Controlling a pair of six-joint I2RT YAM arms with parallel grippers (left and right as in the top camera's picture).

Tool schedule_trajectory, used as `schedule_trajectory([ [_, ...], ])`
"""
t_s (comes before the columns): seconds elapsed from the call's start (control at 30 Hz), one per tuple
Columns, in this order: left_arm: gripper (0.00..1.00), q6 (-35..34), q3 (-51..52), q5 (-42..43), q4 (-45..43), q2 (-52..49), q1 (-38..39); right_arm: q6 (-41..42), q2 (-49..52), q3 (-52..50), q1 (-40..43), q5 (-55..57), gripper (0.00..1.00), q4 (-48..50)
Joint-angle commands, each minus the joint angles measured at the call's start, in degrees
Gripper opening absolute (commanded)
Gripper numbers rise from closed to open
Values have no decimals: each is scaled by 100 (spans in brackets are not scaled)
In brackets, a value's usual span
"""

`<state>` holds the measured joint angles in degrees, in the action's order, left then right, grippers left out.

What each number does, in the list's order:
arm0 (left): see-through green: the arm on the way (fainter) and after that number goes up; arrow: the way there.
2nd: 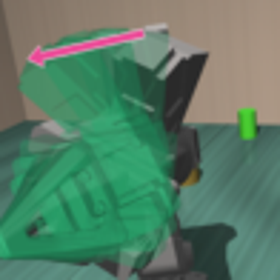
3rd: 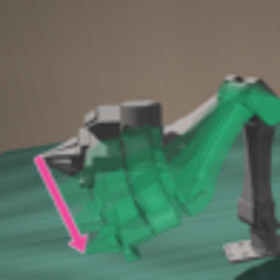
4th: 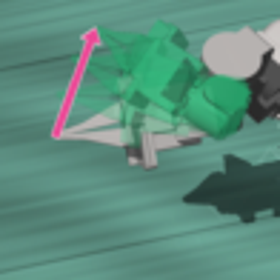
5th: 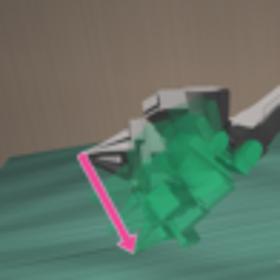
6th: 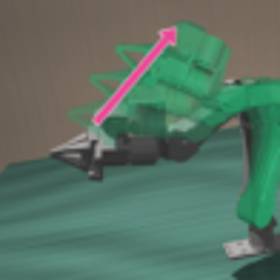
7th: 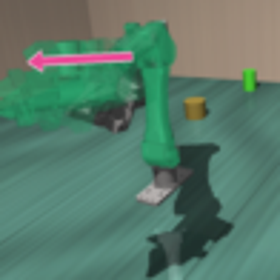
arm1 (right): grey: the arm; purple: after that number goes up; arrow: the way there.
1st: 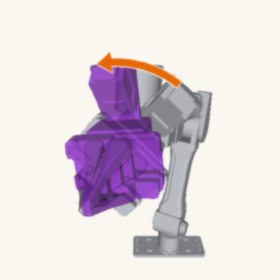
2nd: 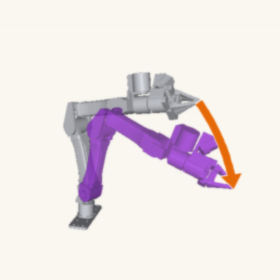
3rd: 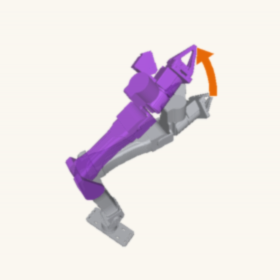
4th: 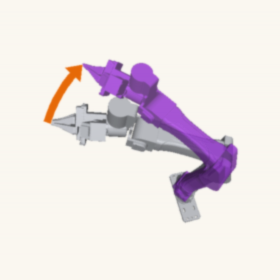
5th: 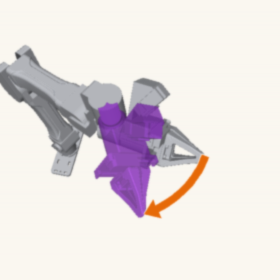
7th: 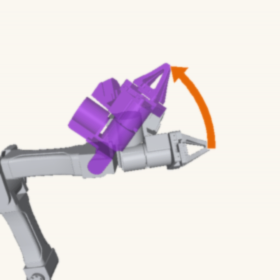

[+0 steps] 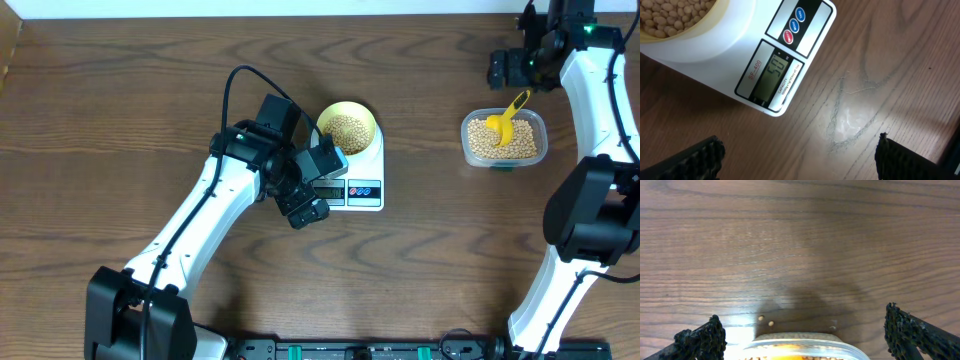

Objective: Scoop item into bowl and weigh 50g on scale

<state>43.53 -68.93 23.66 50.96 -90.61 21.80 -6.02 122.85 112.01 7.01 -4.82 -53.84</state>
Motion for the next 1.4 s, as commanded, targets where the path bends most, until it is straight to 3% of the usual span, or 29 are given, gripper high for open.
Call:
schedule_trajectory([
  [0.0,98,37,13,31,13,-37,-26,92,22,55,2,-363,99,168],
  [0.17,98,39,13,31,13,-37,-24,149,20,55,2,-758,99,566],
  [0.4,98,39,13,31,13,-37,-24,470,20,55,-79,-2511,99,1102],
  [0.63,98,37,13,31,13,-37,-24,466,22,52,-551,-2680,99,831],
  [0.97,98,39,13,31,13,-37,-24,470,22,44,-1174,-1180,99,-352],
  [1.37,98,37,13,31,13,-37,-26,476,22,44,-890,-70,99,-1458],
])
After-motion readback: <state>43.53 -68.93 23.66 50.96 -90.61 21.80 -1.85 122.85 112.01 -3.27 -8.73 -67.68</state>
